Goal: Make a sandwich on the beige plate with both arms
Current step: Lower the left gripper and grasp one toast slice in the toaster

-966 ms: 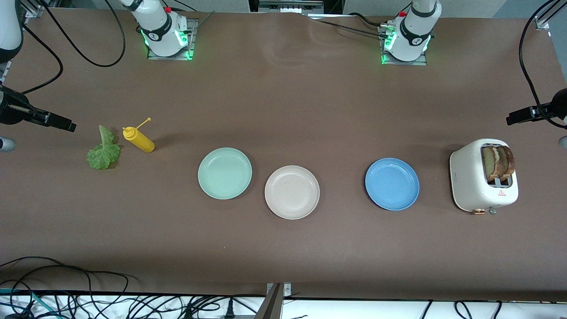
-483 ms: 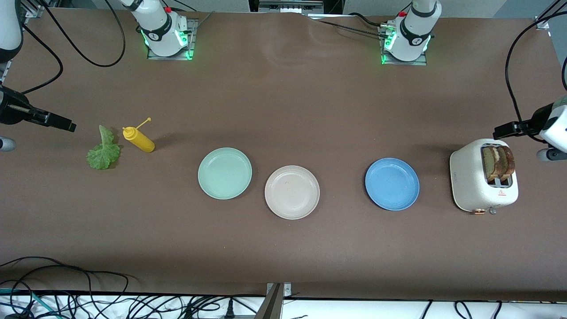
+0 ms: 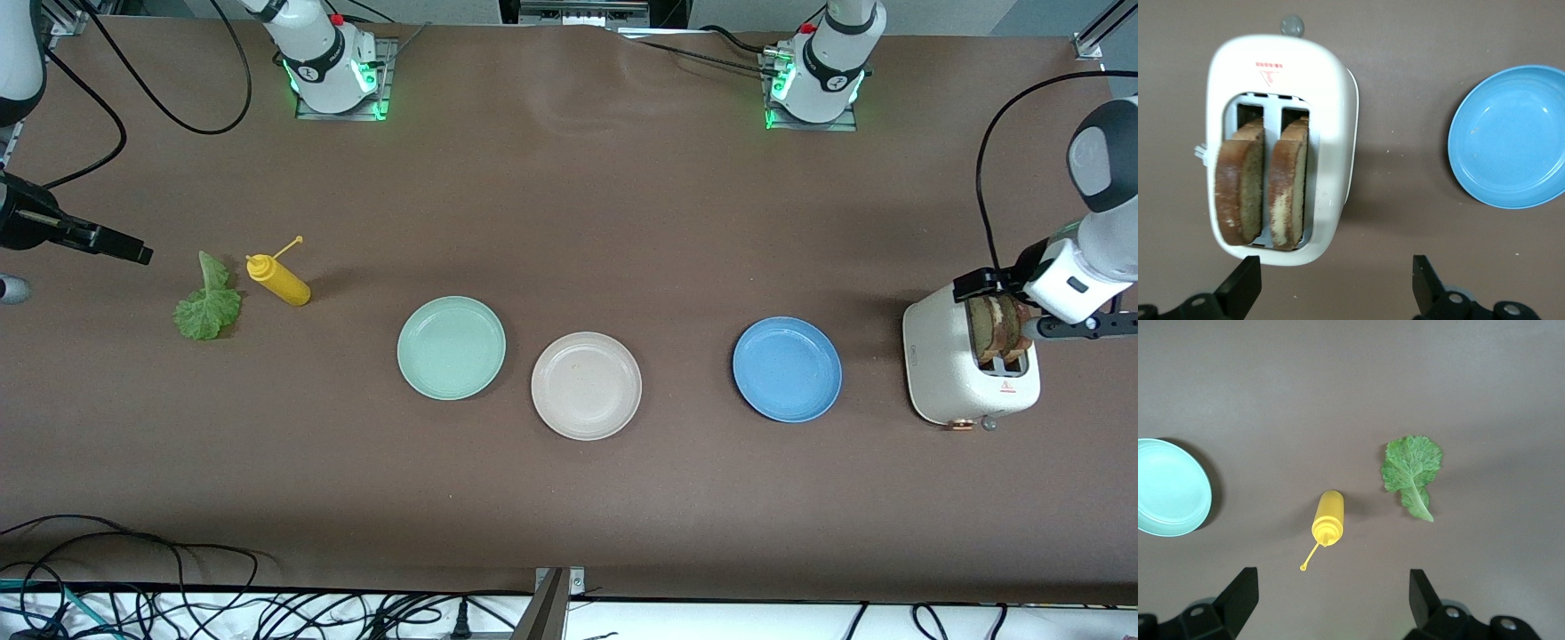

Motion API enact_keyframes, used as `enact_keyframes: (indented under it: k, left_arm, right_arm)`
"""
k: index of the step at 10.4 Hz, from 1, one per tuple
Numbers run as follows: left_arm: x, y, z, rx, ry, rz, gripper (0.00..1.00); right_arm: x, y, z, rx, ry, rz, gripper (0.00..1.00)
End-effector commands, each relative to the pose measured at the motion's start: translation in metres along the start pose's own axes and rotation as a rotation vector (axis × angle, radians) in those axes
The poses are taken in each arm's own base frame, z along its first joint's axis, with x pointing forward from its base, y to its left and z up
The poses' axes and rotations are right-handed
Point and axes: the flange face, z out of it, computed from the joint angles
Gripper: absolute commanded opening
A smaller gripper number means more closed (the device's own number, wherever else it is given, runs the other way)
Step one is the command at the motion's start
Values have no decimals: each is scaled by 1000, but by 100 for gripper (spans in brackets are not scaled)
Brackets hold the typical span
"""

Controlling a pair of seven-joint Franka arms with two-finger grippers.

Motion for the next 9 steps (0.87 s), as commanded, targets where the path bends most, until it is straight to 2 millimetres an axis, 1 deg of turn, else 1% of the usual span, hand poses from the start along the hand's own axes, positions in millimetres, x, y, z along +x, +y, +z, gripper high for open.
enact_keyframes:
  k: [1, 4, 5, 7, 9]
  left_arm:
    - [2, -2, 14, 5, -9, 26, 100]
    - [6, -10, 29, 15, -23, 30, 100]
    - [8, -24, 33, 17, -14, 47, 100]
    - [11, -39, 42, 17, -6, 97, 100]
    - [12, -38, 44, 17, -7, 99, 100]
  right_arm:
    - [-5, 2, -6, -7, 1, -1, 100]
    - [-5, 2, -6, -7, 1, -1, 100]
    - [-5, 2, -6, -7, 1, -1, 100]
    - [-5, 2, -6, -7, 1, -1, 100]
    - [-5, 2, -6, -7, 1, -1, 100]
